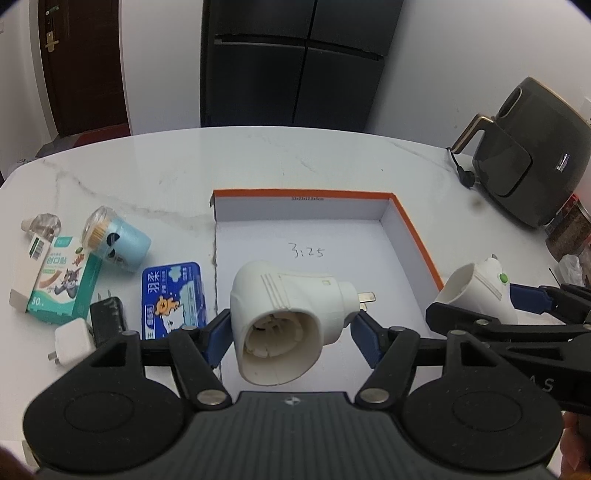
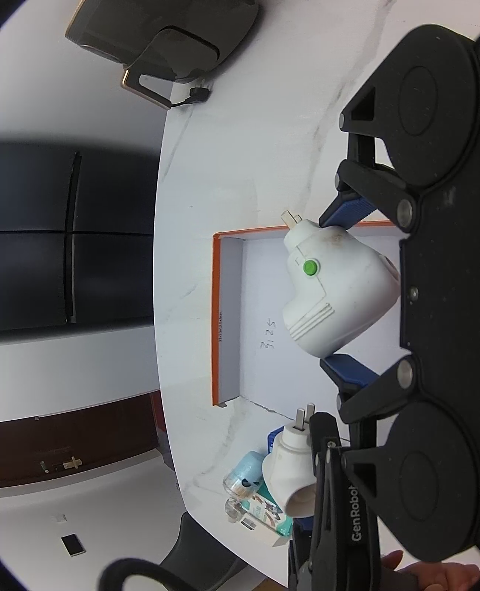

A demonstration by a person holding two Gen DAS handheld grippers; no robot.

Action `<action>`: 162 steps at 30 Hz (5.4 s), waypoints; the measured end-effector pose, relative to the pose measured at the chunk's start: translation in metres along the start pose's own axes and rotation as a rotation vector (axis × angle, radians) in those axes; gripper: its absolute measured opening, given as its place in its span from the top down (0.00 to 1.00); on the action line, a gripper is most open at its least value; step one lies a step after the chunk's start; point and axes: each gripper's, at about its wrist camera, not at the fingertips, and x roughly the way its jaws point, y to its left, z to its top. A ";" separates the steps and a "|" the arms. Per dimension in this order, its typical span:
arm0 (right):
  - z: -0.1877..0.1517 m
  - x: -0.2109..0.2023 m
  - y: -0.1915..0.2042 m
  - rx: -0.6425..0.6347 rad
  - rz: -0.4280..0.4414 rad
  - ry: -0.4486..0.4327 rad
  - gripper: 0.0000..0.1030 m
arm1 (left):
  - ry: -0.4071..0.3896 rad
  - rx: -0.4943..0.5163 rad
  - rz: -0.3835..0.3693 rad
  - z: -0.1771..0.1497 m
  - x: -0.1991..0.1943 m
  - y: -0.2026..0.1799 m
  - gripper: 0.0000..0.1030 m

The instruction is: Organize rigid objects

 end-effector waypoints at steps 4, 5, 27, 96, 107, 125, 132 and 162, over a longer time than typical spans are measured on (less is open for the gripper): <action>0.007 0.007 0.000 0.002 0.002 -0.001 0.14 | -0.001 -0.005 0.003 0.009 0.006 0.002 0.33; 0.010 0.008 0.000 0.002 0.000 -0.002 0.14 | -0.002 -0.005 0.003 0.012 0.007 0.003 0.33; 0.065 0.060 -0.006 0.016 0.011 0.006 0.14 | -0.008 0.008 0.035 0.052 0.044 0.014 0.33; 0.033 0.016 0.144 -0.083 0.156 -0.036 0.13 | -0.057 -0.217 0.239 -0.003 -0.052 0.174 0.06; 0.024 0.034 0.157 -0.042 0.130 -0.002 0.13 | -0.011 -0.277 0.326 0.012 -0.016 0.250 0.06; 0.014 0.075 0.171 -0.002 0.090 0.068 0.13 | 0.078 -0.181 0.317 0.017 0.045 0.293 0.08; 0.013 0.090 0.183 -0.034 0.105 0.096 0.13 | 0.038 -0.084 0.266 0.025 0.042 0.287 0.42; 0.028 0.064 0.215 -0.100 0.162 0.056 0.29 | -0.044 -0.209 0.251 -0.010 -0.069 0.237 0.42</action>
